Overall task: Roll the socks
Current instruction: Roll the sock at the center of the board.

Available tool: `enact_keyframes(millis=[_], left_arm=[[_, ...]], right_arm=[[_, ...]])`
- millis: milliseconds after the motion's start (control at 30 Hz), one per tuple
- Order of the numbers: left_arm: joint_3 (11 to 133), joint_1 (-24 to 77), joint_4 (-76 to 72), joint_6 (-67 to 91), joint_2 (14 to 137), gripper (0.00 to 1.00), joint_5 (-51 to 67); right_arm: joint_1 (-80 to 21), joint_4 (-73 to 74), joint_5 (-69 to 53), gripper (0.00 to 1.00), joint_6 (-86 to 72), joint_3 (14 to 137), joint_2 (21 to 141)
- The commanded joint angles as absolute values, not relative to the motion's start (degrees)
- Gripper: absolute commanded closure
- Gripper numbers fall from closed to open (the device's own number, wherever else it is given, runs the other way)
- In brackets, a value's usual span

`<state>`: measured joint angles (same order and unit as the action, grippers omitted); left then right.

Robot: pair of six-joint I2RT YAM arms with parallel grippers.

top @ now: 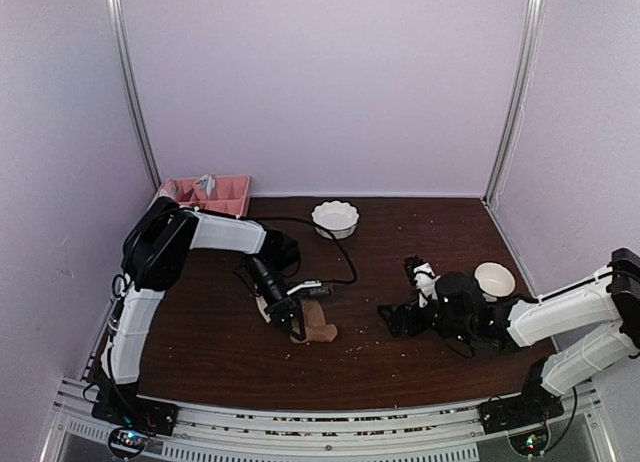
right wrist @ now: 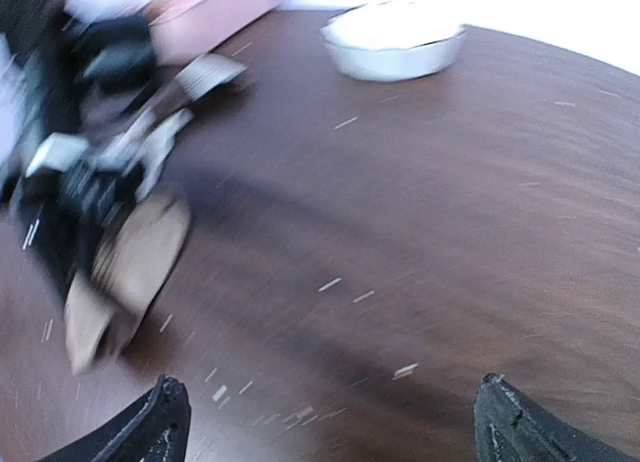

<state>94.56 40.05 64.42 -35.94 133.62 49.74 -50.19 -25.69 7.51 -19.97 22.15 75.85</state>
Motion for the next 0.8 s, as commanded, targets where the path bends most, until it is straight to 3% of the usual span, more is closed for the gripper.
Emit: enact_keyframes(millis=[0, 200, 467, 767], left_arm=[[94.33, 39.81, 66.38, -37.44, 137.04, 0.94, 46.55], [94.57, 39.73, 66.70, -37.77, 137.18, 0.91, 46.63], [94.87, 39.21, 67.87, -38.99, 136.69, 0.88, 47.61], [95.74, 39.11, 70.40, -41.75, 137.13, 0.87, 49.60]], right_arm=[[-55.56, -38.31, -6.17, 0.03, -0.80, 21.17, 81.68], [-55.97, -31.34, -21.93, 0.11, 6.46, 32.02, 90.92], [-55.98, -30.66, -26.50, 0.20, 10.67, 41.79, 101.73], [-55.96, -28.76, -27.43, 0.44, 13.80, 46.91, 108.33]])
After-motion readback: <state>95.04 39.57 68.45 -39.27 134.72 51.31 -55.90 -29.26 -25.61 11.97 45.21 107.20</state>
